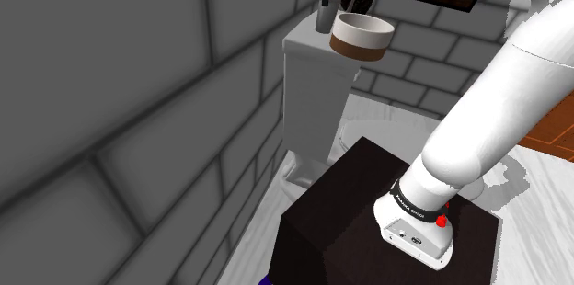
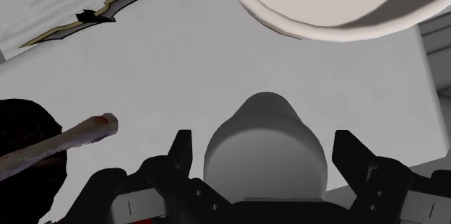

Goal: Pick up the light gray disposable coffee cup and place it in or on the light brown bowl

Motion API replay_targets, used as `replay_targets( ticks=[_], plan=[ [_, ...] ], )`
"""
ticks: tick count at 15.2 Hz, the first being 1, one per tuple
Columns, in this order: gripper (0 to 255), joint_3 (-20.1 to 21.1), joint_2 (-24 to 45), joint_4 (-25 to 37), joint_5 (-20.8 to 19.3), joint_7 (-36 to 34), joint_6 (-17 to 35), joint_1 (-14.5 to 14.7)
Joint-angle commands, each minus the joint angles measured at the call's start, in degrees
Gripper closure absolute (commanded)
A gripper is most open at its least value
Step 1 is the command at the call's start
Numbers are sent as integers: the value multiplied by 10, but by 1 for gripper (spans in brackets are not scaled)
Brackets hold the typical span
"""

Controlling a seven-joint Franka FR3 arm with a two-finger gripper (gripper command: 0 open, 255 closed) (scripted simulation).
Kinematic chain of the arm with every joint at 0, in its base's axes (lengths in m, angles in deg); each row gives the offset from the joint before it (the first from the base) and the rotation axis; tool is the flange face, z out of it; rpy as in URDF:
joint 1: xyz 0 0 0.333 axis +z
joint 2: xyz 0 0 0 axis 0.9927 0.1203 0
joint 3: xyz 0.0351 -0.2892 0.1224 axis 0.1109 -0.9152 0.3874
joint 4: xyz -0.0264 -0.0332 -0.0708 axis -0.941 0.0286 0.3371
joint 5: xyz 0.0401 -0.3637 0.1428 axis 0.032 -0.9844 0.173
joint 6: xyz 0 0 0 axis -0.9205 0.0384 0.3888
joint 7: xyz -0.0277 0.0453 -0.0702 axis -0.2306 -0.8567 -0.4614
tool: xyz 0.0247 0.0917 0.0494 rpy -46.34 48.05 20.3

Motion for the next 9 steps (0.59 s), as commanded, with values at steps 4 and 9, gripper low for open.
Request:
replay_targets(
  ticks=[4,9],
  plan=[
    [255,0,1,-3,0,-1,-1,0],
    [255,1,0,-4,0,-2,-2,1]
  ],
)
